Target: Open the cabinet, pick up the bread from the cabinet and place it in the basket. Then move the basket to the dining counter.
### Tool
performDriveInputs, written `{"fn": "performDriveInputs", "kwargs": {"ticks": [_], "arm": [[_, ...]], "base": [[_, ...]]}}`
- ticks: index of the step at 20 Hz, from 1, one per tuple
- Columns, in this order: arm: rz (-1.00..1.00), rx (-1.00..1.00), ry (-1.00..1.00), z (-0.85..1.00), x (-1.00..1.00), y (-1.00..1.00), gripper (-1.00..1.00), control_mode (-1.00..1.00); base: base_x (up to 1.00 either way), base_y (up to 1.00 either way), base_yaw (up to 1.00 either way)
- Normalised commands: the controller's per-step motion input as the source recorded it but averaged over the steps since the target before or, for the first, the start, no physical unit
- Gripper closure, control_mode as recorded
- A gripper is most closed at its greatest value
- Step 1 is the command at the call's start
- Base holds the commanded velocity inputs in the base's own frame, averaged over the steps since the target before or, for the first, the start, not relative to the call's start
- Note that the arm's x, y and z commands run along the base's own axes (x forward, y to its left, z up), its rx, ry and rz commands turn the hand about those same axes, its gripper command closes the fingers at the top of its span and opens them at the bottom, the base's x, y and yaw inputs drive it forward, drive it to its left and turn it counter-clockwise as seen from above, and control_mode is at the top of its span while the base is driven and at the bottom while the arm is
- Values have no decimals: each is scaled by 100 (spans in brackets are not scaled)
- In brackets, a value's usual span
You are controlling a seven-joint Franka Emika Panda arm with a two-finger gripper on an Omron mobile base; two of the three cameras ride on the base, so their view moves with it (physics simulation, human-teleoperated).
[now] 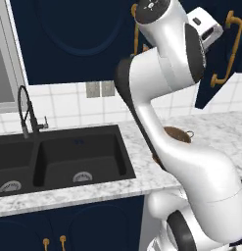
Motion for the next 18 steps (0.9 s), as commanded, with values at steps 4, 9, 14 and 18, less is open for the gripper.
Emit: {"fn": "performDriveInputs", "kwargs": {"ticks": [4,9,14,18], "arm": [[-8,-45,63,-52,95,-3,-100,-100],[-11,-26,44,-35,37,-63,-100,-100],[-16,-16,35,-16,-13,-94,-100,-100],[-19,-5,23,-5,-89,-100,-100,-100]], "base": [[0,0,0],[0,0,0],[0,0,0],[0,0,0]]}}
